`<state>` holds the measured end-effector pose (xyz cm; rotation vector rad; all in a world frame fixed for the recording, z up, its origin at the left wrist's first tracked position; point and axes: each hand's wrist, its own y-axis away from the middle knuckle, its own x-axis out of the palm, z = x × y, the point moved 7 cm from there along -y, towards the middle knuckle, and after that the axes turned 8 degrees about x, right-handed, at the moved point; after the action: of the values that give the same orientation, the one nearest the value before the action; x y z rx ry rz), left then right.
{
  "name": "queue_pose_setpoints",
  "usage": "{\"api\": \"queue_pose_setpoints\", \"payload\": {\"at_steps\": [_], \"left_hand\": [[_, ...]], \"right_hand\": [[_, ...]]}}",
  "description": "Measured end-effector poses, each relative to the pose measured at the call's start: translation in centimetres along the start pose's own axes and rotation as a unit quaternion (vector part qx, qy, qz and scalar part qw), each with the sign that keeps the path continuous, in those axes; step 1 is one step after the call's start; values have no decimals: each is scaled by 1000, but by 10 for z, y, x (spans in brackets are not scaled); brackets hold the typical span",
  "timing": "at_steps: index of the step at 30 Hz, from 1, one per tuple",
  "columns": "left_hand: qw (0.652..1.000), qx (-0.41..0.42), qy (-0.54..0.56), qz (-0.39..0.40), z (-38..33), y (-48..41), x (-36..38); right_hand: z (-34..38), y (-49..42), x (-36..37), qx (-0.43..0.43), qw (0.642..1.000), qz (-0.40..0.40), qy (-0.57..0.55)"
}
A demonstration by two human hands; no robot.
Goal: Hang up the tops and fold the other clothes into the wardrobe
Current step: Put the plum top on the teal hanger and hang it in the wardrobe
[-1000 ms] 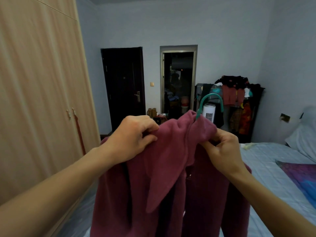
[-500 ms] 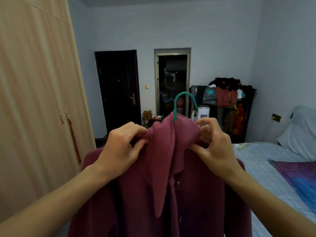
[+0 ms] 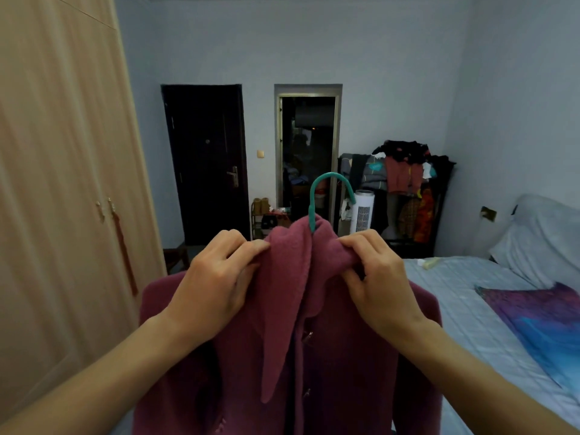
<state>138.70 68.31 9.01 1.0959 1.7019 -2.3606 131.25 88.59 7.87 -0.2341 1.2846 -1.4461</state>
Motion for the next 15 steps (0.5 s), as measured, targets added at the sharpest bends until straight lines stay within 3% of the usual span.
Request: {"api": "queue_pose_setpoints", "payload": {"at_steps": [11, 15], "left_hand": [[998, -31, -55, 5, -32, 28, -77], [993, -80, -89, 20, -60, 44, -108]], "right_hand": [[66, 12, -15, -33, 998, -28, -54], [94, 22, -24, -68, 997, -21, -13]]}}
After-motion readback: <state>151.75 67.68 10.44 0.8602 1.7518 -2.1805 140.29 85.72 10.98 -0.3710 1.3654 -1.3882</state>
